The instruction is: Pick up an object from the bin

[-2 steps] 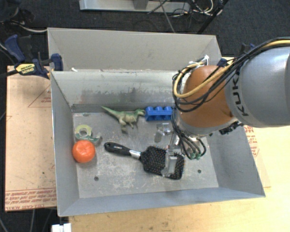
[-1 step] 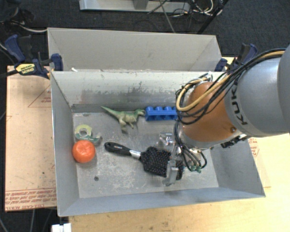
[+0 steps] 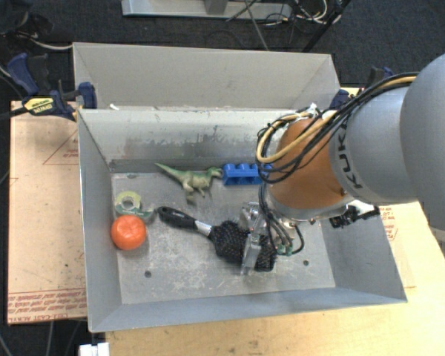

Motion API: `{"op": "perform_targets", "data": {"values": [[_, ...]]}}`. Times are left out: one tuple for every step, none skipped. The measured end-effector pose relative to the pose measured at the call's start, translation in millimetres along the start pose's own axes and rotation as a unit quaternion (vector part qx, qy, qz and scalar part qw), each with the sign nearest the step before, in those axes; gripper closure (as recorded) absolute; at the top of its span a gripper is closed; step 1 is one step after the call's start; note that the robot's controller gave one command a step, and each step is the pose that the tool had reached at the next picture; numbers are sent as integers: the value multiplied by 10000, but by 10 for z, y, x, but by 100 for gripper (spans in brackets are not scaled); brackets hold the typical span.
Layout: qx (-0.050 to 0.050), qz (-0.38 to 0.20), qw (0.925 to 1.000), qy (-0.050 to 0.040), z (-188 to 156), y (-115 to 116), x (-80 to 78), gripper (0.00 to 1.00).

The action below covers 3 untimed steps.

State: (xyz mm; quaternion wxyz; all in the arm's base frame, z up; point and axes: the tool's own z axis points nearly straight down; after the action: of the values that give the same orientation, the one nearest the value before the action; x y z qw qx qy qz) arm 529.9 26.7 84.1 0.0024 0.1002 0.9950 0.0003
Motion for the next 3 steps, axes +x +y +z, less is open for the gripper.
{"op": "perform_targets", "data": {"values": [[0,4,10000,1,0,-1,1,100],[9,14,10000,53,-310,-32,124,100],[5,14,10000,55,-458,-46,147,100]]}}
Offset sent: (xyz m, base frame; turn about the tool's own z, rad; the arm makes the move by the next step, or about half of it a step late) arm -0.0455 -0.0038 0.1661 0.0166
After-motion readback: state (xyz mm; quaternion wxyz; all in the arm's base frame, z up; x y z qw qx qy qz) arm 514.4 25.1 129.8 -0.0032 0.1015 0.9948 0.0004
